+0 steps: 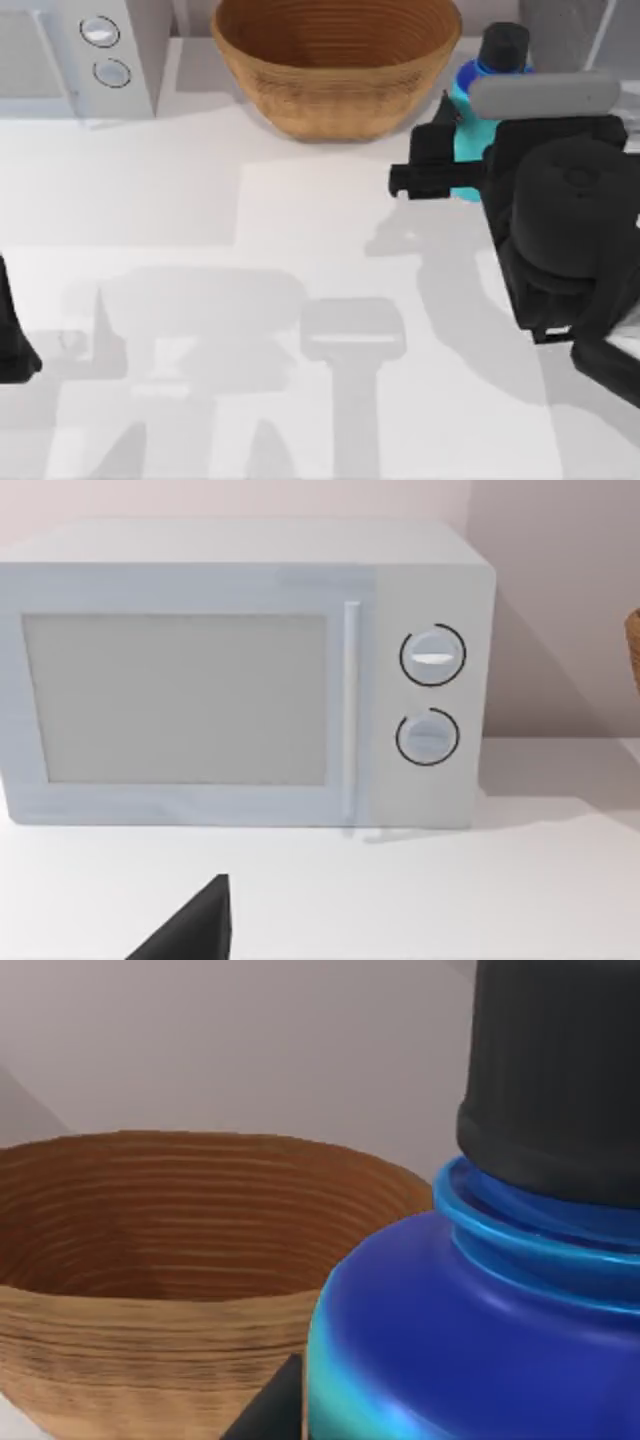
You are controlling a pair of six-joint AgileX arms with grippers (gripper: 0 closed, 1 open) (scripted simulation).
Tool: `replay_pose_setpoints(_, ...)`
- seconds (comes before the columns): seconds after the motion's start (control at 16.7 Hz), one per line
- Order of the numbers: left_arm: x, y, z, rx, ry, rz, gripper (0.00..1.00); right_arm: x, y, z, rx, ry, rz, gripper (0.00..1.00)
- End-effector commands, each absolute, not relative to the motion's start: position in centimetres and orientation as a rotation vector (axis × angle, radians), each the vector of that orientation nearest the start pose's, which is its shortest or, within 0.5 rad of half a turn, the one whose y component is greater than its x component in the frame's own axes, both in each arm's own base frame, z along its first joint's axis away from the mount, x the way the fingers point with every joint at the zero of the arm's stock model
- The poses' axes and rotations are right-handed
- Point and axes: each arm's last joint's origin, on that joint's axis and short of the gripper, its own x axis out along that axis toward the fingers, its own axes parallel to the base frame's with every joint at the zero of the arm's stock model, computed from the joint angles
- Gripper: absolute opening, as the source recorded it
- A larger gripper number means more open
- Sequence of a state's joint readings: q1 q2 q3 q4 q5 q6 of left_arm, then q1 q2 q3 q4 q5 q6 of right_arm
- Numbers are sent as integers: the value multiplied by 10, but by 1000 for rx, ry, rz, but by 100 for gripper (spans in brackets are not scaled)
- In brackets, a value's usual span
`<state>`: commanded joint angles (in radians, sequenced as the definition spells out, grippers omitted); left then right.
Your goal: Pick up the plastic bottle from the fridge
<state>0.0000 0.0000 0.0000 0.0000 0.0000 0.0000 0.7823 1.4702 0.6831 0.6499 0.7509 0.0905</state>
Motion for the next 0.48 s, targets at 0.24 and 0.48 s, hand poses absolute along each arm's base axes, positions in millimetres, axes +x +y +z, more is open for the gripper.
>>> replay_pose_setpoints(0.24,106,-1,160,0,0,0,100,231,292,173,-50,77,31,0)
replay_pose_setpoints(0.48,106,-1,160,0,0,0,100,215,359,131,-36,32,14,0)
